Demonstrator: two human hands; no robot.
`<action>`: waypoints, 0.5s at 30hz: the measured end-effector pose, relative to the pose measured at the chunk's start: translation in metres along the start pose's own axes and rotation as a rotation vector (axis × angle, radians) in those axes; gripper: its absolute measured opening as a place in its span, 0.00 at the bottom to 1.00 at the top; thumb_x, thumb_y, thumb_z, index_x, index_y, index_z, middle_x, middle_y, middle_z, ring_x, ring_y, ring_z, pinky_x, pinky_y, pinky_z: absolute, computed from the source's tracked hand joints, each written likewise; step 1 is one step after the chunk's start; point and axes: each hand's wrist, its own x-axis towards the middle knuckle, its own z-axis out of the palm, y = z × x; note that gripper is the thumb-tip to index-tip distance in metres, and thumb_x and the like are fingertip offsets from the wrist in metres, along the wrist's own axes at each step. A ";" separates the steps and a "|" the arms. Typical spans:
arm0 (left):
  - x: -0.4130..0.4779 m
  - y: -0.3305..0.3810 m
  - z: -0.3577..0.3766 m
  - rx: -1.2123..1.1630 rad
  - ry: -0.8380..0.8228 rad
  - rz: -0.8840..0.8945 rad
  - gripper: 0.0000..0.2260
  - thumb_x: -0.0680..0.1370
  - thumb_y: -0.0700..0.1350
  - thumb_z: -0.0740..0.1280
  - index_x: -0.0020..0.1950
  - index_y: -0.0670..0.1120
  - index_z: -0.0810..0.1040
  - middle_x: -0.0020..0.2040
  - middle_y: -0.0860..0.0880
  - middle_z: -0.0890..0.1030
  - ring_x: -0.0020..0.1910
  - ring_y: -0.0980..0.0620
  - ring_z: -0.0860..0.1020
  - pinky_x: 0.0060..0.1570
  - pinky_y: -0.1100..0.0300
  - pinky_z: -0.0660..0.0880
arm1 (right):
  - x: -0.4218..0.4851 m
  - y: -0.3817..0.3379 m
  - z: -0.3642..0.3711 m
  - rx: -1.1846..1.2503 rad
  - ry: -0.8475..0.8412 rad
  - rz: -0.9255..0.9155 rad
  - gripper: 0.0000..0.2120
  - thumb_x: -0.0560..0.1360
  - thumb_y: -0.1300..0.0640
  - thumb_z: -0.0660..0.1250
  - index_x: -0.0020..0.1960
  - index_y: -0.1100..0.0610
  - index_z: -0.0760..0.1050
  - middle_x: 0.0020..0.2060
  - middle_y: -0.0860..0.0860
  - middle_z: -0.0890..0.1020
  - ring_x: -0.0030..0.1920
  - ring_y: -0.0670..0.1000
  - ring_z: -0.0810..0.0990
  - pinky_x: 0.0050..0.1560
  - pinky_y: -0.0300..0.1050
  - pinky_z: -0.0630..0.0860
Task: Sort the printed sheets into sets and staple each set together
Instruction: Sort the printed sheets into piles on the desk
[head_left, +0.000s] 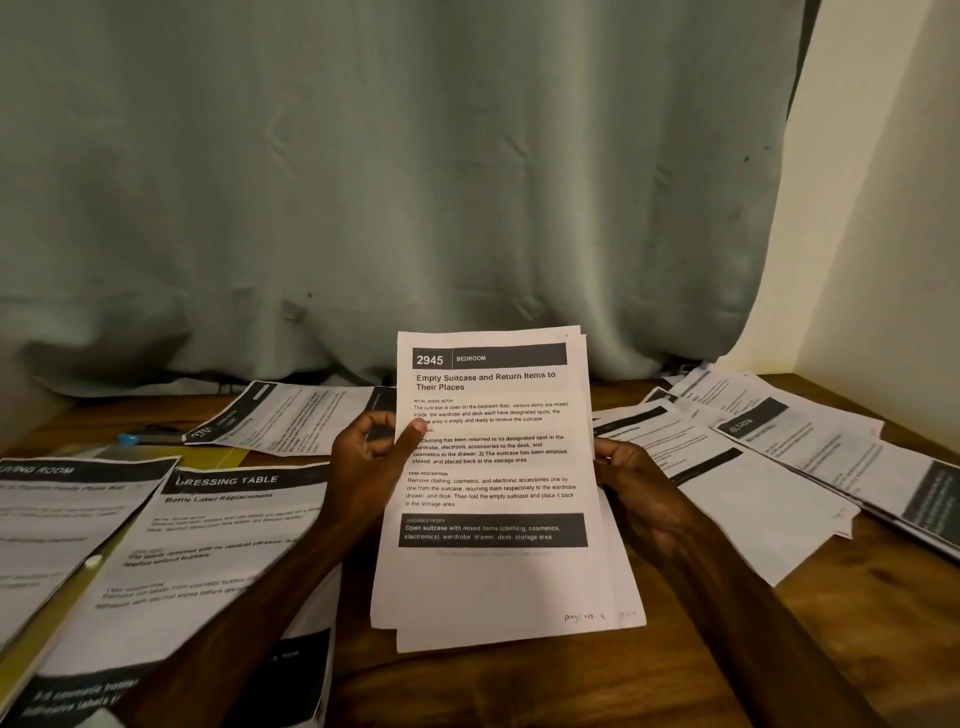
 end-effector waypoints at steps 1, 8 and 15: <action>0.000 0.000 0.000 -0.002 -0.001 0.000 0.14 0.78 0.43 0.73 0.60 0.41 0.76 0.46 0.51 0.88 0.42 0.48 0.87 0.34 0.58 0.83 | 0.000 0.000 0.000 0.002 -0.002 0.001 0.14 0.79 0.61 0.70 0.64 0.58 0.81 0.59 0.60 0.85 0.58 0.65 0.84 0.62 0.71 0.76; 0.003 -0.008 -0.001 -0.019 -0.041 -0.032 0.17 0.78 0.42 0.73 0.65 0.46 0.74 0.52 0.47 0.86 0.44 0.47 0.87 0.36 0.56 0.84 | 0.002 0.006 0.005 0.014 -0.041 0.007 0.15 0.78 0.62 0.70 0.65 0.59 0.81 0.59 0.61 0.84 0.59 0.65 0.83 0.62 0.66 0.79; 0.003 -0.024 0.001 0.315 -0.154 -0.045 0.16 0.80 0.38 0.70 0.67 0.42 0.77 0.57 0.47 0.84 0.49 0.50 0.85 0.42 0.60 0.82 | 0.001 0.007 -0.004 -0.372 0.171 -0.044 0.08 0.81 0.53 0.69 0.54 0.56 0.84 0.48 0.52 0.88 0.49 0.56 0.88 0.50 0.51 0.84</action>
